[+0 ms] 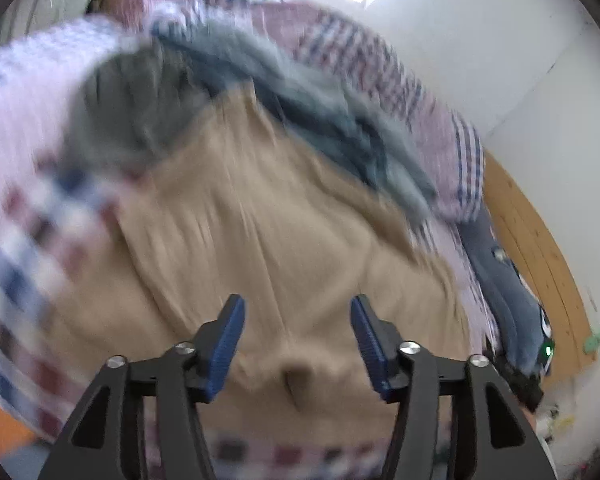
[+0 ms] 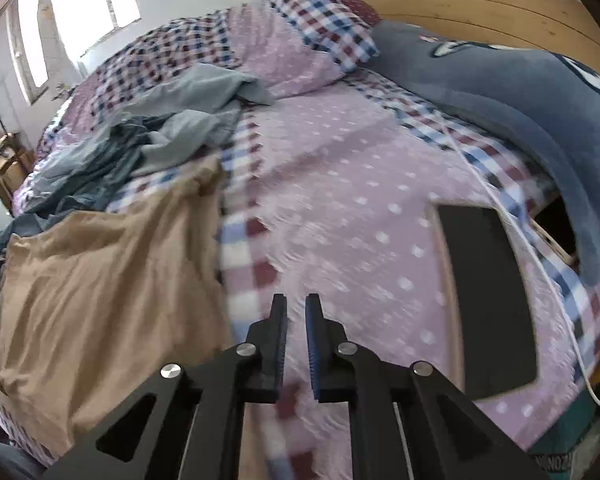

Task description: Fold clothes

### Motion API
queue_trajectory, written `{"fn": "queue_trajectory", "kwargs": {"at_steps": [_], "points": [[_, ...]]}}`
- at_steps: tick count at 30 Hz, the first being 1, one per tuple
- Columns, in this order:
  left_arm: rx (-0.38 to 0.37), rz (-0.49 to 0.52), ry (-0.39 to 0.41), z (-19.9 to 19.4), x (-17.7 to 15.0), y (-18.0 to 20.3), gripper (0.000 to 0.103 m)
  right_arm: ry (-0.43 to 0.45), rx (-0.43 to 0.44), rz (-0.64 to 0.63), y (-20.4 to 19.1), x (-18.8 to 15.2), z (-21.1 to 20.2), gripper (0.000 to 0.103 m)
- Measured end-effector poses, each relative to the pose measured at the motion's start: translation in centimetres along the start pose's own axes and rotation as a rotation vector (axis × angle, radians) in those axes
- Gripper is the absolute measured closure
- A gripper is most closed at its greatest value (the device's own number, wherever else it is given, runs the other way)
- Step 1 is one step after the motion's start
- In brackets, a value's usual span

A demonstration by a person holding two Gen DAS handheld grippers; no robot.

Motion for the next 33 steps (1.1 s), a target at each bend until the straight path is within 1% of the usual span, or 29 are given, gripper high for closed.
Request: {"fn": "queue_trajectory", "kwargs": {"at_steps": [1,3,4,5,8,9,11,14,15,16,17,18,19,20,21,23,25,27,28,29,30,31,33], "points": [[0.014,0.017,0.037,-0.3,1.8,-0.4,0.041,0.005,0.018,-0.014,-0.8,0.7,0.5,0.093],[0.062,0.079,0.088,0.1,5.5,-0.9,0.041,0.013,0.051,-0.046,-2.4,2.3,1.6,0.082],[0.093,0.125,0.104,0.8,7.5,-1.2,0.040,0.015,0.066,-0.062,-2.9,3.0,2.2,0.073],[0.124,0.167,0.117,1.6,9.3,-1.3,0.040,0.014,0.083,-0.083,-3.7,3.7,3.0,0.065],[0.225,0.264,0.103,5.5,13.7,-1.9,0.040,0.002,0.120,-0.137,-5.9,6.0,5.5,0.064],[0.252,0.289,0.086,6.9,14.6,-2.1,0.040,0.001,0.126,-0.146,-6.3,6.5,6.0,0.064],[0.294,0.349,0.051,9.8,15.7,-2.2,0.041,-0.006,0.142,-0.162,-7.1,8.0,7.5,0.064],[0.334,0.464,-0.002,13.9,16.0,-1.4,0.042,-0.018,0.162,-0.173,-8.1,10.3,9.6,0.063],[0.353,0.495,-0.027,15.3,16.0,-1.2,0.045,-0.019,0.175,-0.170,-8.3,11.0,10.2,0.063],[0.369,0.513,-0.052,16.5,15.9,-1.2,0.053,-0.031,0.183,-0.165,-8.2,11.3,11.0,0.062],[0.383,0.526,-0.074,17.7,15.9,-1.1,0.065,-0.047,0.188,-0.160,-8.0,11.6,11.9,0.062],[0.390,0.529,-0.081,18.4,15.9,-1.1,0.069,-0.063,0.193,-0.155,-7.8,11.8,12.8,0.062],[0.394,0.530,-0.074,18.8,16.1,-1.1,0.076,-0.079,0.199,-0.150,-7.6,12.0,13.7,0.062],[0.399,0.531,-0.066,19.3,16.3,-1.0,0.090,-0.095,0.204,-0.145,-7.5,12.3,14.5,0.062],[0.397,0.525,-0.060,19.5,16.5,-1.0,0.096,-0.111,0.209,-0.140,-7.3,12.5,15.4,0.062],[0.375,0.491,-0.051,19.7,17.0,-1.1,0.098,-0.146,0.203,-0.118,-6.5,12.3,17.0,0.062],[0.356,0.467,-0.024,19.6,17.6,-1.0,0.099,-0.181,0.195,-0.094,-5.7,11.9,18.6,0.062],[0.342,0.431,-0.011,19.4,18.2,-1.2,0.099,-0.198,0.242,-0.074,-5.9,11.5,19.4,0.066],[0.335,0.412,-0.004,19.3,18.5,-1.3,0.099,-0.198,0.264,-0.073,-6.2,11.4,19.6,0.086],[0.331,0.395,0.005,19.2,18.8,-1.5,0.099,-0.196,0.284,-0.075,-6.6,11.3,19.7,0.101],[0.324,0.377,0.011,19.1,19.2,-1.7,0.099,-0.193,0.305,-0.077,-7.0,11.2,19.8,0.101],[0.317,0.359,0.017,19.1,19.5,-2.0,0.099,-0.167,0.301,-0.084,-7.2,11.5,19.4,0.101],[0.306,0.323,0.028,18.9,20.1,-2.4,0.099,-0.084,0.260,-0.083,-6.7,12.6,18.1,0.102]]}}
Point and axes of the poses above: each gripper's, at about its wrist camera, not at the fingertips, and z roughly the way its jaws point, y to its right, x to its top, the point moved 10 cm from there along z, roughly the way its jaws point, and after that the axes turned 8 degrees about x, right-handed, at the moved point
